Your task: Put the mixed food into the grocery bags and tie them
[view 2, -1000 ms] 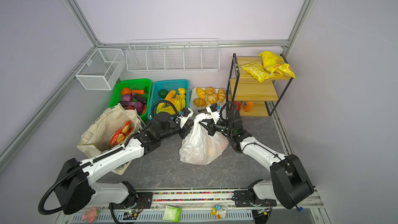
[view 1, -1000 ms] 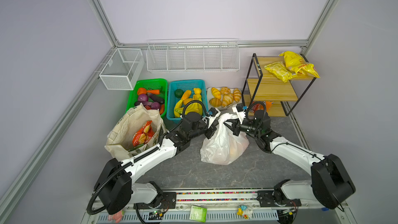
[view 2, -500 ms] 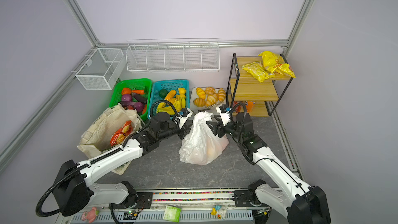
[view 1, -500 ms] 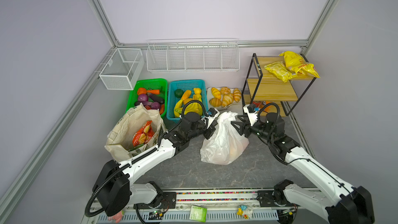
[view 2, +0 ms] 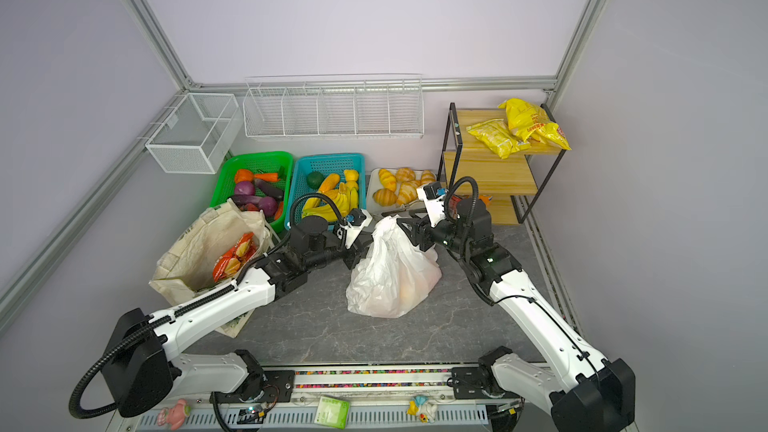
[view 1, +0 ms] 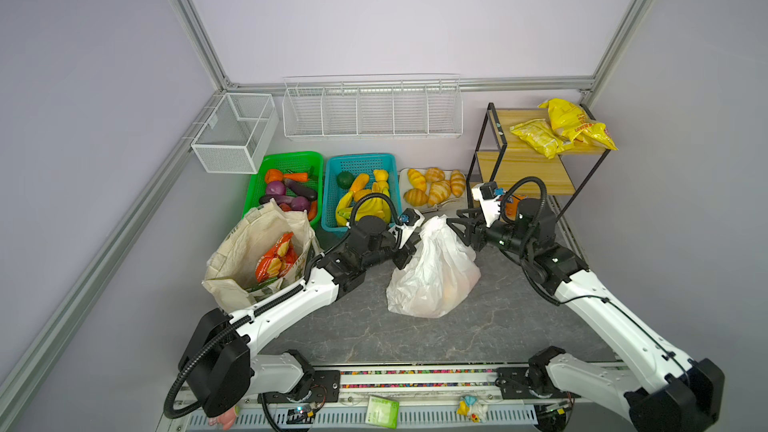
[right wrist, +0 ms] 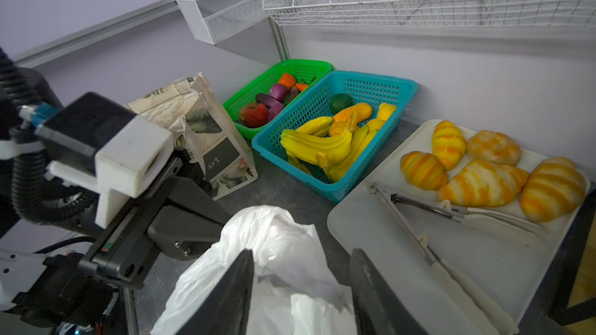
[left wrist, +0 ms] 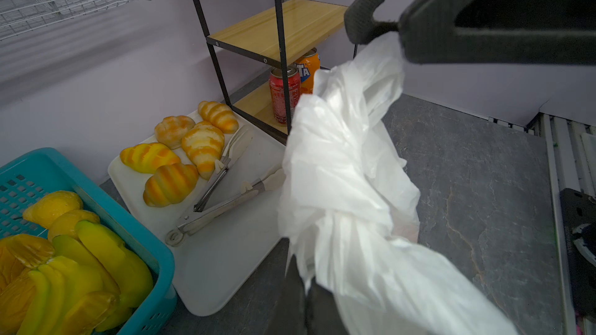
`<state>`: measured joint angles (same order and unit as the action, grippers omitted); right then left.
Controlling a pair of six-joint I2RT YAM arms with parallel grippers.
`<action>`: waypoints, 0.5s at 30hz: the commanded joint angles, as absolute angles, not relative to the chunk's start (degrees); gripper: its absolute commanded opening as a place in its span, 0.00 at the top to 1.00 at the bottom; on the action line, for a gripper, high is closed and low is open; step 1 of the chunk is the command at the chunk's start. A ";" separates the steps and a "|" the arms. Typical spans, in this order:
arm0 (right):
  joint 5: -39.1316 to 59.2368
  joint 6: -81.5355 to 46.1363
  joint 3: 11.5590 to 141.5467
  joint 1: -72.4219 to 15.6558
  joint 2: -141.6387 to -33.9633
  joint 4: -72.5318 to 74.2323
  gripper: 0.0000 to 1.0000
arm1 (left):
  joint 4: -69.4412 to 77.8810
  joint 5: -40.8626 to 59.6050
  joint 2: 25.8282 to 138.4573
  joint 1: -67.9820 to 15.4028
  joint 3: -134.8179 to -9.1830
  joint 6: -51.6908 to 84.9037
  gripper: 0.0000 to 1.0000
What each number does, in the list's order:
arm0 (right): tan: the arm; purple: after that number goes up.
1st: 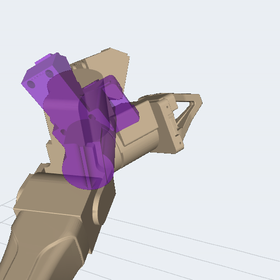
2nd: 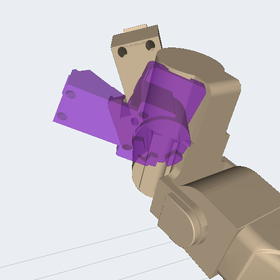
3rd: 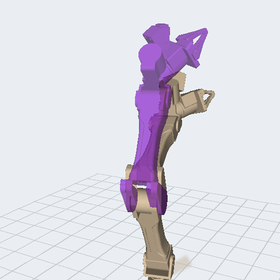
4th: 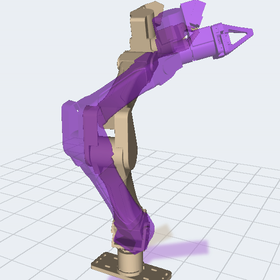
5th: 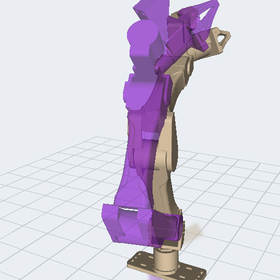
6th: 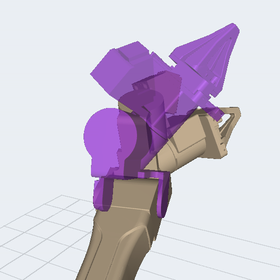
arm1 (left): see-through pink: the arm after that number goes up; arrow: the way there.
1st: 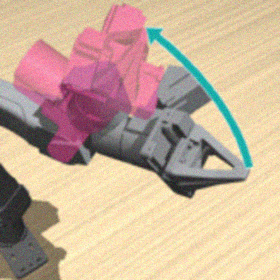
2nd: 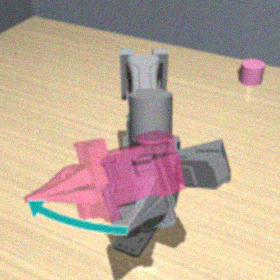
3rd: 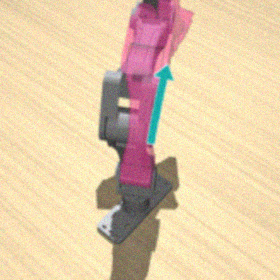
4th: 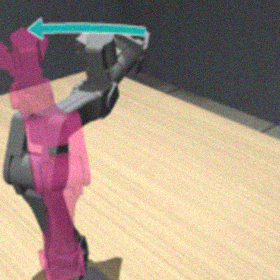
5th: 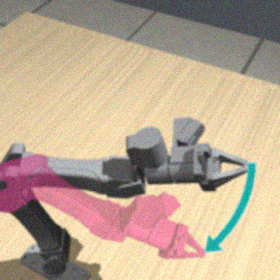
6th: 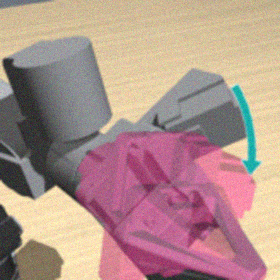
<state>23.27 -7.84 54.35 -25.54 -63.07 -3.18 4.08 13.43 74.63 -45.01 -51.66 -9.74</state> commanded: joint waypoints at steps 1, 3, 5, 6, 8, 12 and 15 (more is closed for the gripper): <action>26.17 -8.42 54.91 -25.49 -64.06 -2.93 0.54 | 4.40 14.26 74.18 -44.82 -53.45 -9.67 1.00; 26.04 -8.40 54.66 -25.58 -64.16 -2.92 0.53 | 4.39 14.40 74.17 -44.82 -53.44 -9.49 1.00; 25.82 -8.22 54.33 -25.53 -64.00 -2.94 0.54 | 4.53 14.48 74.13 -44.82 -53.38 -9.43 1.00; 25.55 -8.15 54.18 -25.51 -63.90 -3.06 0.58 | 4.48 14.44 74.10 -44.82 -53.36 -9.41 1.00; 25.06 -7.85 53.95 -25.53 -63.65 -3.15 0.67 | 4.50 14.38 74.27 -44.82 -53.36 -9.47 1.00; 22.94 -6.57 53.66 -25.57 -62.98 -4.83 0.81 | 4.57 13.97 74.13 -44.82 -53.43 -9.07 1.00; 20.35 -5.36 53.62 -25.50 -61.86 -6.84 0.86 | 4.50 13.22 73.70 -44.82 -53.27 -8.71 1.00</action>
<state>22.79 -7.07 54.26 -25.54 -63.94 -4.97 4.08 13.45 74.63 -45.01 -51.66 -9.47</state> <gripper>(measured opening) 0.149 0.047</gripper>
